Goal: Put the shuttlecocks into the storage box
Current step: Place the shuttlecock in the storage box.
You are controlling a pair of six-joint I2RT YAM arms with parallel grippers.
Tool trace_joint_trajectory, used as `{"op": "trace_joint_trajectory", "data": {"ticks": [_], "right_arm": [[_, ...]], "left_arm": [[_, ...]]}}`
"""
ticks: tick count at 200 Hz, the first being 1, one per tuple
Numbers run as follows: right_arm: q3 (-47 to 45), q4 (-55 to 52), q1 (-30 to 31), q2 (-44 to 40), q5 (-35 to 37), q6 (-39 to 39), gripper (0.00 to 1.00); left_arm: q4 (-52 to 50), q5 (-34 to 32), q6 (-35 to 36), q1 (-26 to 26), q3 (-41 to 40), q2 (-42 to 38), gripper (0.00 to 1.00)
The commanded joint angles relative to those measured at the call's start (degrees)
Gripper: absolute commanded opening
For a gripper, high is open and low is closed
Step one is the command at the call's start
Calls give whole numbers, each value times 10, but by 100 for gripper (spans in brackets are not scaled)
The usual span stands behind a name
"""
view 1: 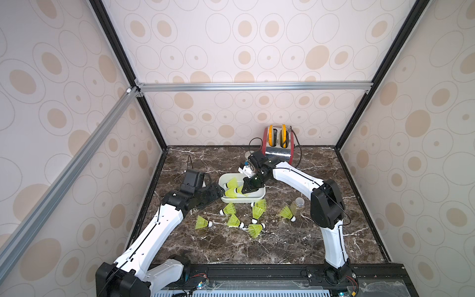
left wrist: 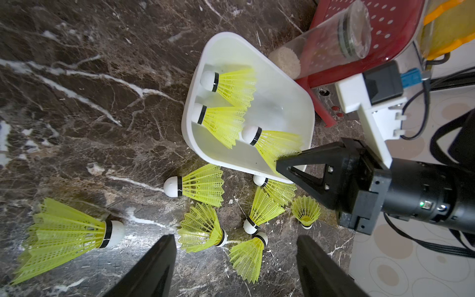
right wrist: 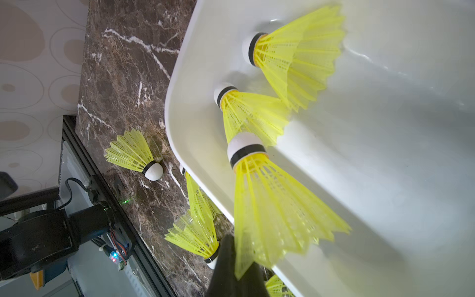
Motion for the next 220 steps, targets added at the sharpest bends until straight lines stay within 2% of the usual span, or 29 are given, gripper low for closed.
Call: {"op": "trace_joint_trajectory", "data": {"ticks": [1, 51, 148, 220], "right_arm": [[23, -16, 0, 25, -14, -16, 0], [30, -8, 0, 33, -19, -11, 0], [89, 12, 0, 101, -63, 2, 0], [93, 34, 1, 120, -81, 25, 0]], "left_arm": [[20, -1, 20, -1, 6, -11, 76], [21, 4, 20, -1, 5, -18, 76], [15, 16, 20, -1, -8, -25, 76], [18, 20, 19, -1, -8, -22, 76]]}}
